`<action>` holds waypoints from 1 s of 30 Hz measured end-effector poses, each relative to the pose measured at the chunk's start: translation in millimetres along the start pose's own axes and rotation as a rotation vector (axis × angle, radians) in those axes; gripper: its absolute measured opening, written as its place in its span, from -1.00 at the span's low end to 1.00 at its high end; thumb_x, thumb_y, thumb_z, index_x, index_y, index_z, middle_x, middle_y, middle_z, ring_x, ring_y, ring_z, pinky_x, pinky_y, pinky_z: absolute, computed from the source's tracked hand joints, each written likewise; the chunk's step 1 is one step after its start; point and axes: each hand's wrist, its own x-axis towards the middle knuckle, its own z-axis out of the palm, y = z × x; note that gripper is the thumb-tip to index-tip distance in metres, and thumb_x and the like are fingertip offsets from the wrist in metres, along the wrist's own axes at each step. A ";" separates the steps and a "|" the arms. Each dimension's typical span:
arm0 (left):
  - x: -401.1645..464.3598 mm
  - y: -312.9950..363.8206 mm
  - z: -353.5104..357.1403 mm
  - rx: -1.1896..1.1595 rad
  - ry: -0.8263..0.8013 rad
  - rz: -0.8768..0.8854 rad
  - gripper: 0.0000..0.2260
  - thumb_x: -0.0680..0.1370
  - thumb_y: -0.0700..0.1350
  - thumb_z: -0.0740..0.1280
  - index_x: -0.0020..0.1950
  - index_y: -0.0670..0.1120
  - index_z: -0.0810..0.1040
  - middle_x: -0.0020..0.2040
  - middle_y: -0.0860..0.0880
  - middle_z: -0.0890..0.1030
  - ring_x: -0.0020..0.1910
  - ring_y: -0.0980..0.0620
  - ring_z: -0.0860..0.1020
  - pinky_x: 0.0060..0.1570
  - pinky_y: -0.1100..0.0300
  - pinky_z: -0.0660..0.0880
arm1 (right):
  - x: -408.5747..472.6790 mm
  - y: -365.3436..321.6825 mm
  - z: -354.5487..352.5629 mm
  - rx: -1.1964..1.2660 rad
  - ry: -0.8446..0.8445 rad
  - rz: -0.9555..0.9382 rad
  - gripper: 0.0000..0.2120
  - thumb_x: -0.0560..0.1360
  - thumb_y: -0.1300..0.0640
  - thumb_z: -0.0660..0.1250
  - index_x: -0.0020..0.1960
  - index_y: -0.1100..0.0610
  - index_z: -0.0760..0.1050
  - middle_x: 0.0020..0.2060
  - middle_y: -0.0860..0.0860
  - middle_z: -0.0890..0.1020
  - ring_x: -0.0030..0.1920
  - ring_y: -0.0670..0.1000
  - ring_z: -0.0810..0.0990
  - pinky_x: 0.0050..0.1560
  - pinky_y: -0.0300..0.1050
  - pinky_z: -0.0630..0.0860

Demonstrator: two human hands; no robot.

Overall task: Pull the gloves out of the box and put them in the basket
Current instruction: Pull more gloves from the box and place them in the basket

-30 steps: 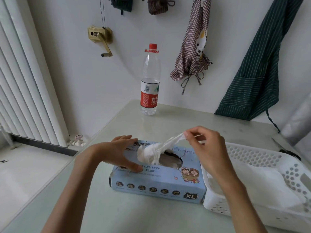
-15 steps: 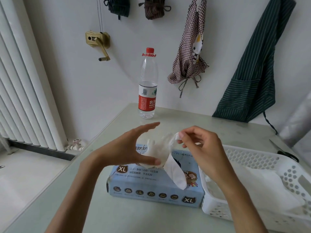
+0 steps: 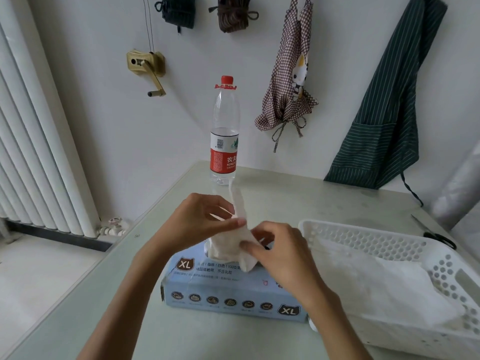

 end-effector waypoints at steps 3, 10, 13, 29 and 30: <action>-0.9 -6.7 -3.4 0.275 -0.155 -0.028 -0.64 0.30 0.26 0.36 0.02 0.13 0.60 -0.01 0.20 0.62 -0.06 0.19 0.56 0.03 0.16 0.53 | 6.1 6.1 -15.8 0.152 0.044 -0.017 -0.92 0.48 0.06 0.39 -0.08 -0.04 0.67 -0.25 -0.20 0.68 -0.20 -0.27 0.62 -0.11 -0.32 0.54; -0.1 -19.4 -9.1 0.298 -0.087 -0.103 -0.56 0.25 0.37 0.30 -0.07 0.12 0.68 -0.12 0.12 0.67 -0.18 0.05 0.56 -0.01 -0.02 0.54 | 4.2 13.4 -56.2 0.520 -0.071 0.163 -0.94 0.41 0.15 0.46 -0.12 0.07 0.67 -0.29 -0.12 0.71 -0.32 -0.29 0.61 -0.33 -0.50 0.41; 3.3 -26.9 -7.5 0.323 -0.022 -0.169 -0.57 0.29 0.32 0.33 -0.05 0.06 0.68 -0.14 0.06 0.66 -0.22 0.01 0.55 -0.07 0.00 0.56 | 5.2 12.0 -55.5 0.592 0.012 0.149 -0.92 0.48 0.14 0.38 -0.09 0.07 0.66 -0.32 -0.12 0.69 -0.33 -0.29 0.59 -0.30 -0.49 0.42; 7.2 -18.2 -0.9 0.157 0.143 -0.143 -0.60 0.43 0.08 0.42 0.24 0.07 0.50 0.16 0.13 0.53 0.11 0.11 0.51 0.09 0.11 0.48 | 0.9 9.9 -73.7 0.484 0.266 0.032 -0.90 0.51 0.11 0.34 -0.11 -0.06 0.61 -0.21 -0.06 0.70 -0.19 -0.19 0.63 -0.20 -0.40 0.48; 6.0 -11.1 -1.7 0.097 0.193 -0.098 -0.54 0.40 0.17 0.38 0.26 0.07 0.49 0.19 0.14 0.52 0.15 0.13 0.49 0.12 0.09 0.46 | -0.1 7.1 -75.6 0.492 0.261 0.017 -0.88 0.52 0.12 0.33 -0.11 -0.06 0.61 -0.22 -0.08 0.70 -0.22 -0.20 0.61 -0.22 -0.41 0.48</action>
